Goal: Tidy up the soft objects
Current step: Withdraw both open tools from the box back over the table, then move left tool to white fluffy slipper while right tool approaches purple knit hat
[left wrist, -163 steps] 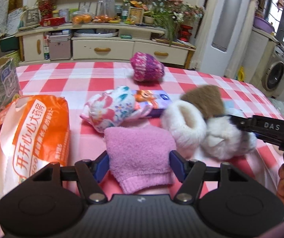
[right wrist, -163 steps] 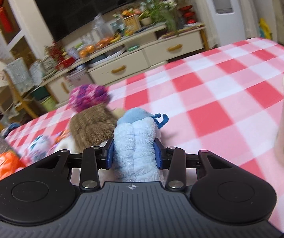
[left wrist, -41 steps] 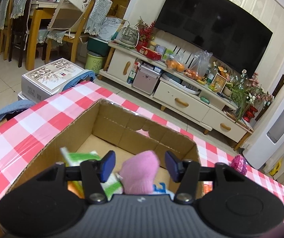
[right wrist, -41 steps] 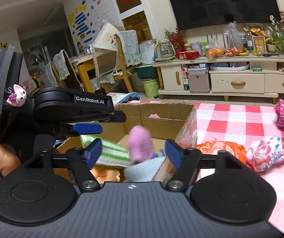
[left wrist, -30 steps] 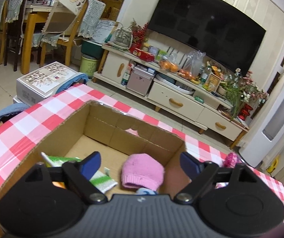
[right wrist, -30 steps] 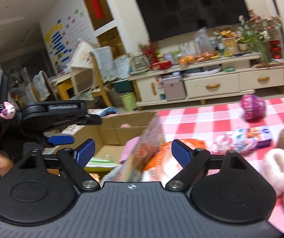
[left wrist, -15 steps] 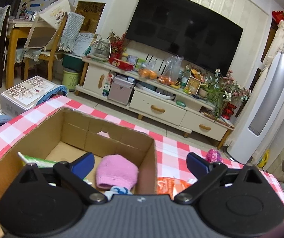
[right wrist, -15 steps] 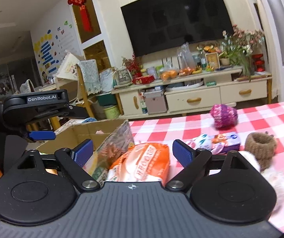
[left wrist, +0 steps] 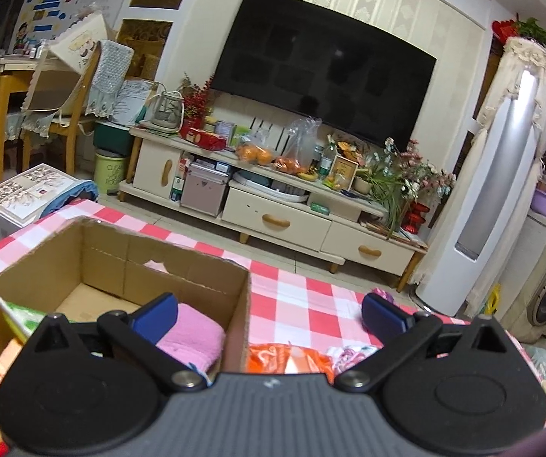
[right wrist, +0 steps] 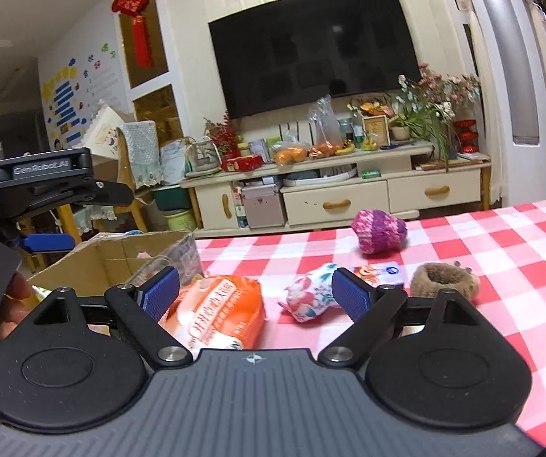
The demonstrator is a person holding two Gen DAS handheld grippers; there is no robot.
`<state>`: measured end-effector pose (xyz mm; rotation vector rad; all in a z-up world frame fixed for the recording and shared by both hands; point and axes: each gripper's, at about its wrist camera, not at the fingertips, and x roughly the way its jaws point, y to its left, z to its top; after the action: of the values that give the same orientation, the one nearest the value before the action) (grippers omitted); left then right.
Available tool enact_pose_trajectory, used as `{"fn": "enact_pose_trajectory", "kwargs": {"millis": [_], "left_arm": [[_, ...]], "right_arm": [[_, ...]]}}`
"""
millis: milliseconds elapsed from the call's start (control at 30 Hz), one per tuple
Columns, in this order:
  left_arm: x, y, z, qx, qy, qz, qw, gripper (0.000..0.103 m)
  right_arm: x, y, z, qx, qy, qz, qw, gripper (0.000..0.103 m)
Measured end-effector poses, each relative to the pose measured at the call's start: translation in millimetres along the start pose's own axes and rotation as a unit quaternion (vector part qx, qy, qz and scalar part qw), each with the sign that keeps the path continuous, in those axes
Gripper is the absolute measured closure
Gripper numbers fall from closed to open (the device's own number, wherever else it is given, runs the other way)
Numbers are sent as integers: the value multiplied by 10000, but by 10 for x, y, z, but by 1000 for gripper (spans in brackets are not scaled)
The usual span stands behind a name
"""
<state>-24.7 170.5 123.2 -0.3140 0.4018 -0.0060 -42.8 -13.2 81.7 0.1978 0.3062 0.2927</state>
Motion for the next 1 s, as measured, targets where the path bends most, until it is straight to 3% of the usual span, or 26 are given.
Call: {"fn": "enact_pose_trajectory", "kwargs": {"millis": [300,733,1000], "left_arm": [[115,-277,-124,412,294,-228,9985,1],[249,-856,-473,1170,765,-710,9876,1],[381,-1251,-779,1607,1266,-1070,9730,1]], "right_arm": [[-30,-333,23,382,300,-318,9983,0],[-145,-1020,33,874,431,-1232,9876,0],[-11,-1240,136,874,474,-1106,9889,0]]}}
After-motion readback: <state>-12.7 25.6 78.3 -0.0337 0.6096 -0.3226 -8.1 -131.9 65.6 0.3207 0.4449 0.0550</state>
